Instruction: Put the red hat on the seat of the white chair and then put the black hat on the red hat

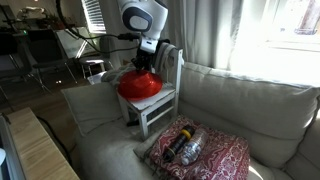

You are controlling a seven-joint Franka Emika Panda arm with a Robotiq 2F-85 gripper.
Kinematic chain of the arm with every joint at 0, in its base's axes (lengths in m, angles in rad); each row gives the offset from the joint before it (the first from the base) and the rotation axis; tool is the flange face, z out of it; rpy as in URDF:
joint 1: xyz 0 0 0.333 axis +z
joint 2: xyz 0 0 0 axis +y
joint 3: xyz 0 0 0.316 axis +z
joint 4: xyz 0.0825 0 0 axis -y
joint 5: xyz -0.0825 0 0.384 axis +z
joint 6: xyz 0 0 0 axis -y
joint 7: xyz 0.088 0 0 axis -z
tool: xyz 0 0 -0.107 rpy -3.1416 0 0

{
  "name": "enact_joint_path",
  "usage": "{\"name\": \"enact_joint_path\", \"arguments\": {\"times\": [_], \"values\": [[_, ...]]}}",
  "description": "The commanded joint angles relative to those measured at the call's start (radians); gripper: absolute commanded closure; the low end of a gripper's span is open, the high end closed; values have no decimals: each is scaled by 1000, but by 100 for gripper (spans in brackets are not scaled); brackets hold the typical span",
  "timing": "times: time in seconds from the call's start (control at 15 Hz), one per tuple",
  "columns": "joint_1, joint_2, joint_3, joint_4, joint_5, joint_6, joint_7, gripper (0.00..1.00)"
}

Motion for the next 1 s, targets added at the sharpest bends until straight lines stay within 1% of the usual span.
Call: {"name": "enact_joint_path", "arguments": {"times": [0.0, 0.07, 0.13, 0.2, 0.27, 0.33, 0.4, 0.47, 0.53, 0.67, 0.73, 0.8, 0.87, 0.93], "values": [[-12, 48, 20, 52, 68, 53, 6, 99], [-8, 51, 18, 54, 77, 76, 5, 95], [-14, 45, 22, 54, 91, 87, -13, 70], [-6, 39, 14, 51, 79, 95, -9, 69], [12, 23, -4, 35, 45, 114, 0, 65], [24, 11, -17, 23, 17, 129, 8, 59], [35, -6, -30, 8, -16, 138, 17, 49], [42, -21, -38, -5, -45, 145, 21, 43], [55, -43, -53, -21, -91, 140, 35, 34], [80, -84, -82, -52, -198, 139, 71, 21], [94, -105, -96, -68, -260, 142, 92, 12], [106, -132, -108, -89, -327, 139, 112, 5], [118, -157, -119, -104, -391, 138, 131, 1], [129, -187, -126, -125, -450, 146, 138, 0]]}}
